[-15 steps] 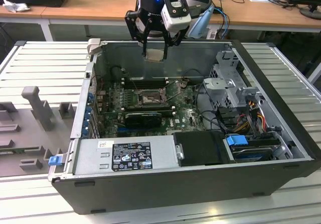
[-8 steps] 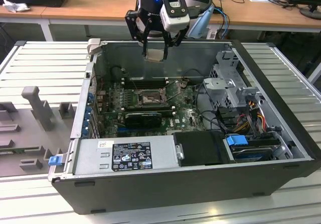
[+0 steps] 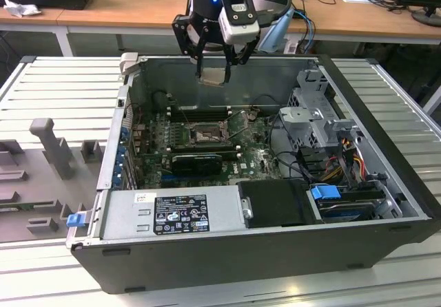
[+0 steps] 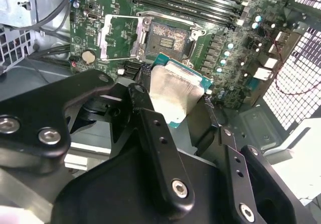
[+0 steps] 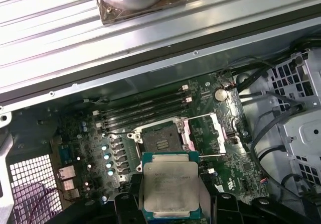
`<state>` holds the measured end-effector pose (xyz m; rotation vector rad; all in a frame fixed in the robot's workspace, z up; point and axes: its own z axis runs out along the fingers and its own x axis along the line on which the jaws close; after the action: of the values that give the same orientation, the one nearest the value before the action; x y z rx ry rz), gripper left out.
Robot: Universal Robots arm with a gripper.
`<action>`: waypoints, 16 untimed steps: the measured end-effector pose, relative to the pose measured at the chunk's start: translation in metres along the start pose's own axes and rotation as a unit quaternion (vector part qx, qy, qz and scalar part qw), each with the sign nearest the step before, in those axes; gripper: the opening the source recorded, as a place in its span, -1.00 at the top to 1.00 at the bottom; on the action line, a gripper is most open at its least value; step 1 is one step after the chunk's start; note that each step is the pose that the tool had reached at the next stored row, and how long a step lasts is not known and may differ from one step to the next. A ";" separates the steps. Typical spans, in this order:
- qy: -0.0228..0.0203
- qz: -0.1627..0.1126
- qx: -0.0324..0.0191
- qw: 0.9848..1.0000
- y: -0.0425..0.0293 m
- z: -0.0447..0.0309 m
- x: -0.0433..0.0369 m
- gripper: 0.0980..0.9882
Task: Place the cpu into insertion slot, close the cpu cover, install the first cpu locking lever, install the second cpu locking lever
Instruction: 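Place the cpu into insertion slot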
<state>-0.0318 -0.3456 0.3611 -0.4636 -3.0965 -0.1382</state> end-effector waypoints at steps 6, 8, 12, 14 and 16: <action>-0.002 0.028 0.000 1.000 0.0000 0.0000 0.0000 0.02; -0.003 0.037 -0.001 0.999 0.0000 0.0000 0.0000 0.02; -0.005 0.052 -0.001 0.999 0.0000 0.0000 0.0000 0.02; -0.005 0.059 -0.001 0.998 0.0000 0.0001 0.0000 0.02; -0.005 0.063 -0.001 0.998 0.0000 0.0001 0.0000 0.02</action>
<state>-0.0318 -0.3456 0.3610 -0.6606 -3.0663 -0.1387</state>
